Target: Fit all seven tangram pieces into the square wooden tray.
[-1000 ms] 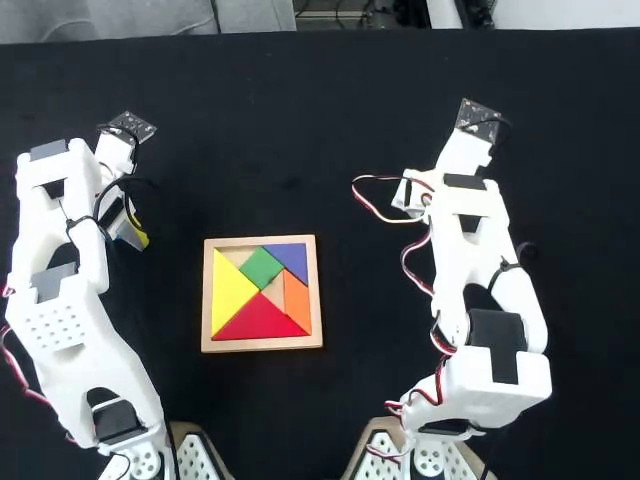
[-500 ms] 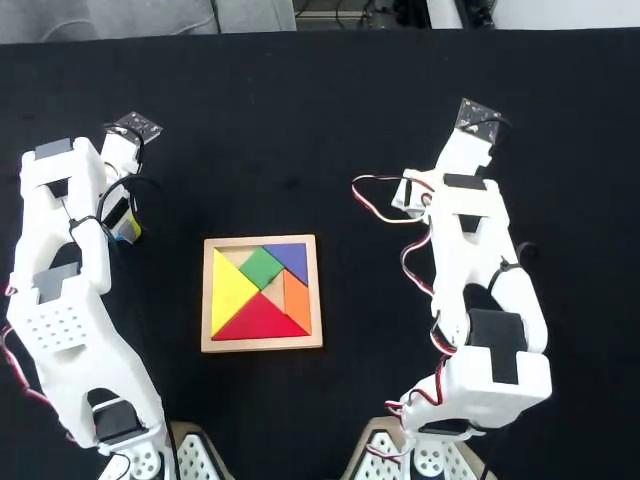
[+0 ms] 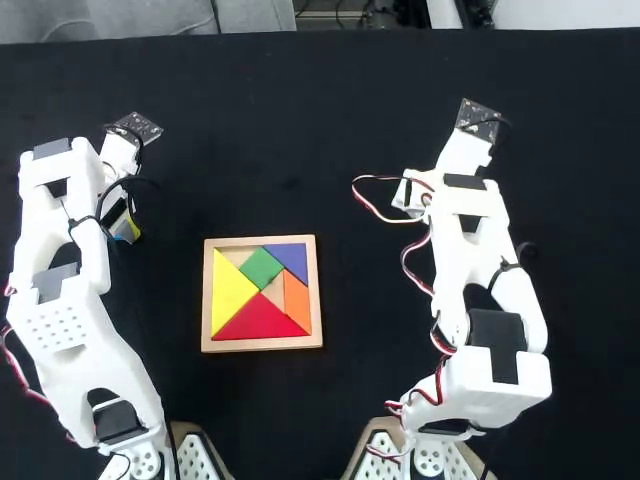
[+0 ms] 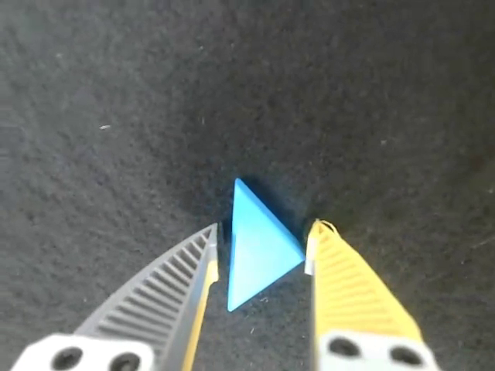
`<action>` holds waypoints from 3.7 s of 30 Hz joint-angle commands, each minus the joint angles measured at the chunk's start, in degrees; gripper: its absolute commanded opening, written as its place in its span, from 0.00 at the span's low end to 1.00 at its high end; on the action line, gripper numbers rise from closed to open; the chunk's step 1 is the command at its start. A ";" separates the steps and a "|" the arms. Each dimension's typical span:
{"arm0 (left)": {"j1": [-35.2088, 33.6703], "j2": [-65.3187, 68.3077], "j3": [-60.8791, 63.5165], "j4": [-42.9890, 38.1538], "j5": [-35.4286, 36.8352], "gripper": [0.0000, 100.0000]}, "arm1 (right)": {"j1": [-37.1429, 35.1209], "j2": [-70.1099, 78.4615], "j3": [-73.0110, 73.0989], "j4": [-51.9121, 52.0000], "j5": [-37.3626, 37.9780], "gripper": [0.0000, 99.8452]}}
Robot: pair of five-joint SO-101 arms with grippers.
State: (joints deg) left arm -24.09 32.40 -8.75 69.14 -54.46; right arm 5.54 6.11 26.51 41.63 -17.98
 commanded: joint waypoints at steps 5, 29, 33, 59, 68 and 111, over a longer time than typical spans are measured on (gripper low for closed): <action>-0.22 -0.26 -0.57 -0.26 -0.62 0.19 | 0.62 -3.56 -2.68 -1.05 -0.62 0.01; 2.07 -5.63 -7.08 11.08 -2.55 0.11 | 0.79 -3.38 -2.77 -1.14 -0.62 0.01; 7.25 -13.98 -12.26 21.98 -5.01 0.11 | 0.88 -3.56 -2.77 -1.14 -0.62 0.01; 34.59 -29.63 24.84 -3.78 -3.25 0.11 | 4.57 -3.47 -3.91 -1.05 -0.79 0.01; 34.51 -29.63 29.14 -7.12 -3.43 0.11 | 4.57 -3.74 -3.91 -1.05 -0.79 0.01; 34.33 -27.60 31.34 -12.22 -6.95 0.24 | 4.84 -3.82 -4.00 -1.05 -0.70 0.01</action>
State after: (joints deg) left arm 10.11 5.32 24.40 54.29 -60.70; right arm 9.76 6.11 26.42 41.63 -17.98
